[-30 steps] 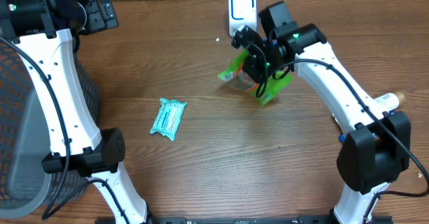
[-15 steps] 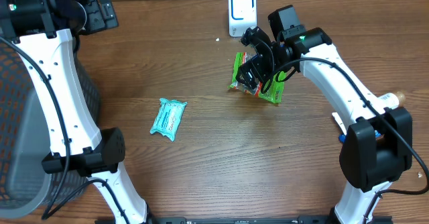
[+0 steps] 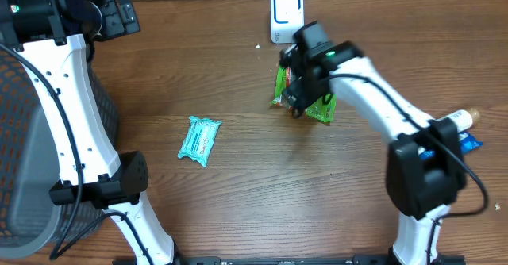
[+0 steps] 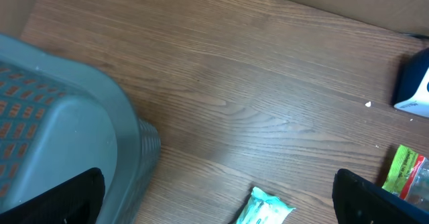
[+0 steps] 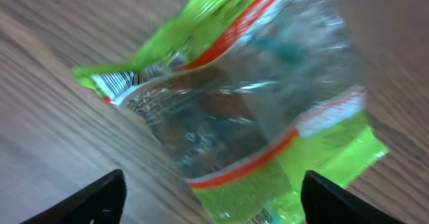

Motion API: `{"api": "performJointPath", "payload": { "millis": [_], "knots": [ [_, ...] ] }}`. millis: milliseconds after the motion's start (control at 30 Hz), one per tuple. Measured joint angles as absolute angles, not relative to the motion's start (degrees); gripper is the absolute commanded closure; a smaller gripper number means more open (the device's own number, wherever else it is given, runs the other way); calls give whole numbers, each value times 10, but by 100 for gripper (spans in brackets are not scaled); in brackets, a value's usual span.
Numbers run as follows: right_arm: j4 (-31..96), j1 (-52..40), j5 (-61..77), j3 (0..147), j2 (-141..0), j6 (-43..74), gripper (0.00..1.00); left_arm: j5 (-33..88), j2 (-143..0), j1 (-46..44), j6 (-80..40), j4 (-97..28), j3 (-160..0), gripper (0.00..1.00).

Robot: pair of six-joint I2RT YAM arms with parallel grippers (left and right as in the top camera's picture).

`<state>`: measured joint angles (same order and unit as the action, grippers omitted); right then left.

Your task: Scan the item barcode

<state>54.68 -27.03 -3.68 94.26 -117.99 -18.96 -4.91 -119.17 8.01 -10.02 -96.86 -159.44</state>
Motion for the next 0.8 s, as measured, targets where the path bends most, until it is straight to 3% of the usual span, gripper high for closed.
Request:
{"api": "performJointPath", "payload": {
  "millis": [300, 567, 733, 800],
  "knots": [
    [514, -324, -203, 939, -1252, -188, 23, -49, -1192, 80, -100, -969, -1594, 0],
    [483, -316, -253, 941, -1275, -193, 57, -49, -1192, 80, -100, -969, -1594, 0],
    [517, -315, -232, 946, -1279, -194, 95, -49, -1192, 80, -100, -969, -1594, 0],
    [527, -315, -228, 948, -1279, -189, 96, -49, -1192, 80, -100, -969, -1594, 1]
  ]
}}
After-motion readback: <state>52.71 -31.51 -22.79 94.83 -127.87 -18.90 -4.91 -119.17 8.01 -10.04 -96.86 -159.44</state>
